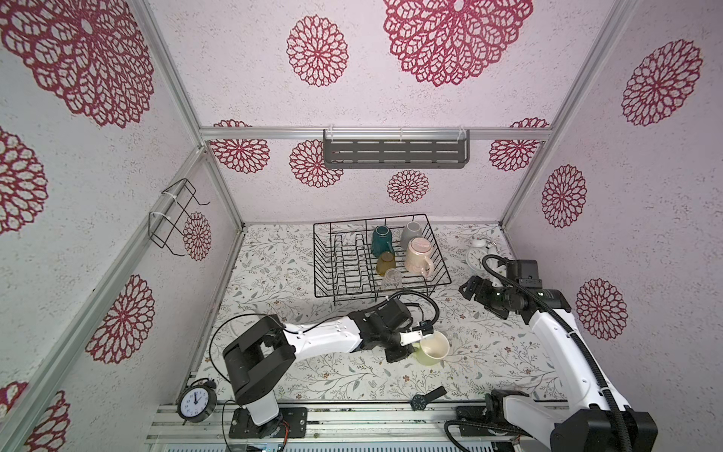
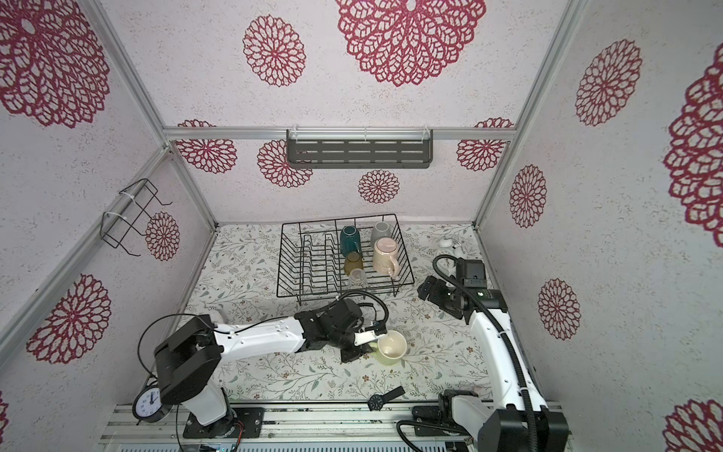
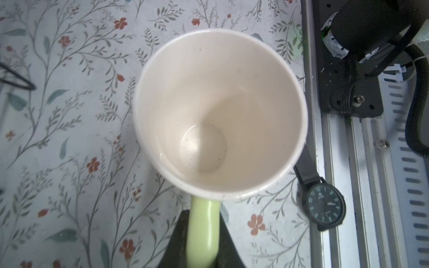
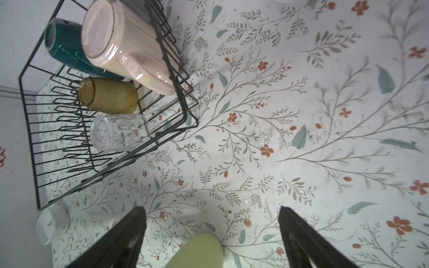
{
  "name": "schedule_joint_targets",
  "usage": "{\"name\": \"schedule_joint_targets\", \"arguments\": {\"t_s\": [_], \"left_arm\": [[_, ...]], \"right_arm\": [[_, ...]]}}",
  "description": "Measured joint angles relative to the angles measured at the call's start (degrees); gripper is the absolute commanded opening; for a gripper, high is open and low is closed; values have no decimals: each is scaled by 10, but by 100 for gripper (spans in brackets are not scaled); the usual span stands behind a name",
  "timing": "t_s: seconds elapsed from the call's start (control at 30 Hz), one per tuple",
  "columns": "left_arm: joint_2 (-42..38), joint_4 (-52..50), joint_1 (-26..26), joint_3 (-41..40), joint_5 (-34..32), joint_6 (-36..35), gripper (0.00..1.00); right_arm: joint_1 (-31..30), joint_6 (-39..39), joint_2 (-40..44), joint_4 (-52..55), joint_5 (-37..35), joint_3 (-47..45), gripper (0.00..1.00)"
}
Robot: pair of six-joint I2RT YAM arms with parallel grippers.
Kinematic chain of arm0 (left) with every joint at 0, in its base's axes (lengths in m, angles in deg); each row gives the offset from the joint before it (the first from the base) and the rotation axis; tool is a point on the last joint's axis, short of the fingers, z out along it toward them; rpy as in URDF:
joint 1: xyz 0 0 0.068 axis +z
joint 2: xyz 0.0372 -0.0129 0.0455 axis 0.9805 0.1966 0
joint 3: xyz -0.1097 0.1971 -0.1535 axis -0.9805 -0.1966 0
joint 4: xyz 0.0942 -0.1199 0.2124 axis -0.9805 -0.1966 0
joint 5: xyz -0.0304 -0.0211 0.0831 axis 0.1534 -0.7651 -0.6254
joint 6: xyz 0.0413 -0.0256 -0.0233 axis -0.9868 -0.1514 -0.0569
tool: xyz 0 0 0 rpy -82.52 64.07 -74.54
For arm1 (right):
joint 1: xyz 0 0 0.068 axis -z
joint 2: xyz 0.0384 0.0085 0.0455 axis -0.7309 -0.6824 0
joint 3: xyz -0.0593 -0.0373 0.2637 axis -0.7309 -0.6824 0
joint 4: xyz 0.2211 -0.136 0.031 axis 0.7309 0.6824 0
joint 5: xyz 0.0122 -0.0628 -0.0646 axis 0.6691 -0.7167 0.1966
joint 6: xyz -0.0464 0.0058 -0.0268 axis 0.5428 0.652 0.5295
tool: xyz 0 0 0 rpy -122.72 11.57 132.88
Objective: Load cups into a dish rack
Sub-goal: Pick up the cup from the bottom-right of the table, then place the cup upside down at the dish rack.
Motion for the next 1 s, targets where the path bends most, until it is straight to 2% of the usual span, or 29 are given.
{"name": "schedule_joint_targets", "arguments": {"t_s": [0.1,0.2,0.33,0.53,0.73,0.77,0.83,1.0], "left_arm": [[-53,26,21,-52,-4,22,0],[-95,42,38,-85,-8,42,0],[-152,69,58,-127,-6,76,0],[-233,91,90,-158,1,133,0],[-313,114,142,-158,8,214,0],[-324,119,149,-158,9,227,0],[-342,130,157,-158,12,251,0],[-376,166,165,-158,23,326,0]], "right_arm": [[-17,1,-4,-28,73,-29,85],[-71,2,-17,-41,116,-38,85],[-143,8,-16,-66,134,-38,85],[-152,2,41,-168,140,-72,86],[-152,-83,103,-412,156,-137,88],[-152,-102,104,-459,161,-151,90],[-152,-144,96,-537,173,-170,99],[-163,-223,70,-724,204,-200,99]]}}
